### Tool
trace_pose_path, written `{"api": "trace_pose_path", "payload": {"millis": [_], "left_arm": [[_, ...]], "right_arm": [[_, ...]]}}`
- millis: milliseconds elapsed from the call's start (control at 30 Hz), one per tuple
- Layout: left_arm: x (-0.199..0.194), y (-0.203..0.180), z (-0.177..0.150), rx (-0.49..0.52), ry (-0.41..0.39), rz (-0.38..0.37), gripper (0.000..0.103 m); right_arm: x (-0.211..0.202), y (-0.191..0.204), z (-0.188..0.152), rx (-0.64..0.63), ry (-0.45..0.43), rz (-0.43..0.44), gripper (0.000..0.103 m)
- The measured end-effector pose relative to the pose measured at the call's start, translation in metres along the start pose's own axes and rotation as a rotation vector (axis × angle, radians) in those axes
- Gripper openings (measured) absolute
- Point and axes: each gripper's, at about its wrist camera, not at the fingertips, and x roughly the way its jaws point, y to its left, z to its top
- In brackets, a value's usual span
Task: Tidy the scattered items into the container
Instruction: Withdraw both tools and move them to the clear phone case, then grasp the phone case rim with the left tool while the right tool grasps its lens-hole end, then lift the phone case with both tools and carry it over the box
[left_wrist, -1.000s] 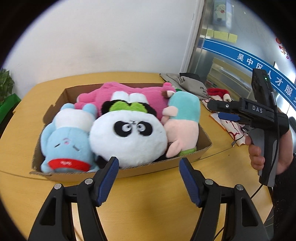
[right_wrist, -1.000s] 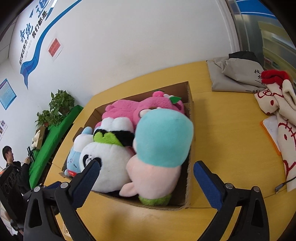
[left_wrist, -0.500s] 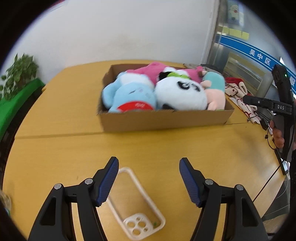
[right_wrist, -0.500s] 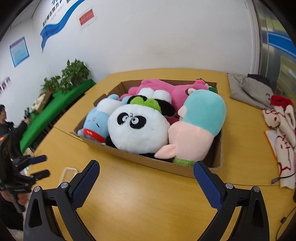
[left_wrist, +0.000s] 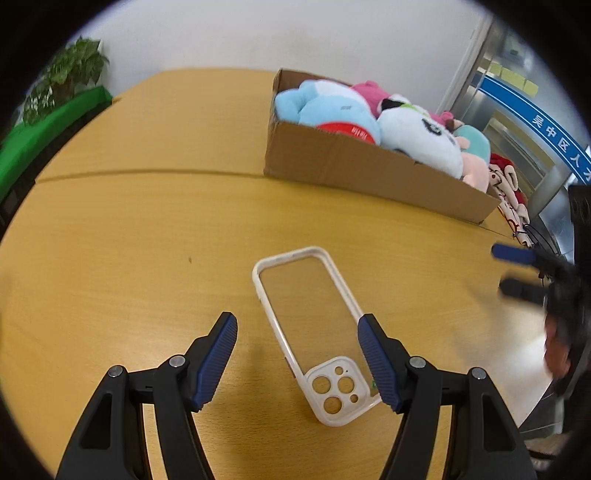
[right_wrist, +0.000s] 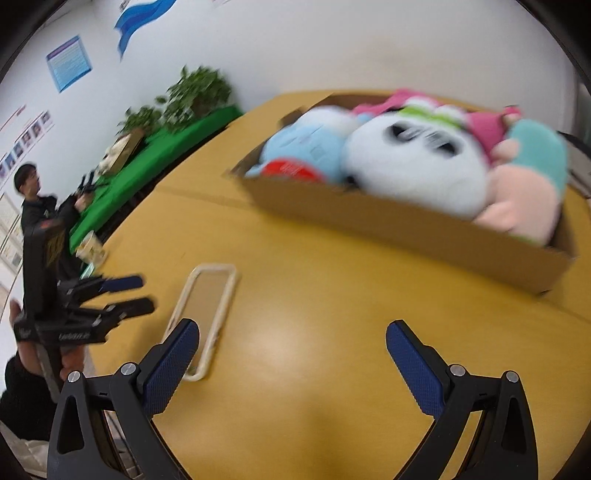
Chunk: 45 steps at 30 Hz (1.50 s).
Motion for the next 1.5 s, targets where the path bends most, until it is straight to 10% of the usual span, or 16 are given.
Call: {"api": "trace_pose_path", "payload": {"millis": [300,633,867,1500], "left_arm": [[0.037,0.025,0.021,-0.114,0.07,-0.013,0.06],[0.052,0.029,0.026,-0.177,0.109,0.083,0.008],[0.048,0.019,0.023,-0.161,0.105,0.099,0.007],[-0.012,-0.05,0.058,-0.015,-0.025,0.086,0.007]], "right_arm": [[0.069,0.065,-0.02,-0.082,0.082,-0.044,0.102],[0.092,0.066,-0.029,-0.127,0.136,-0.138,0.076],[0.089,0.08,-0.033,-0.166,0.148,-0.044,0.019],[0.028,0.048,-0.012,-0.085,-0.01,-0.12,0.008]]}}
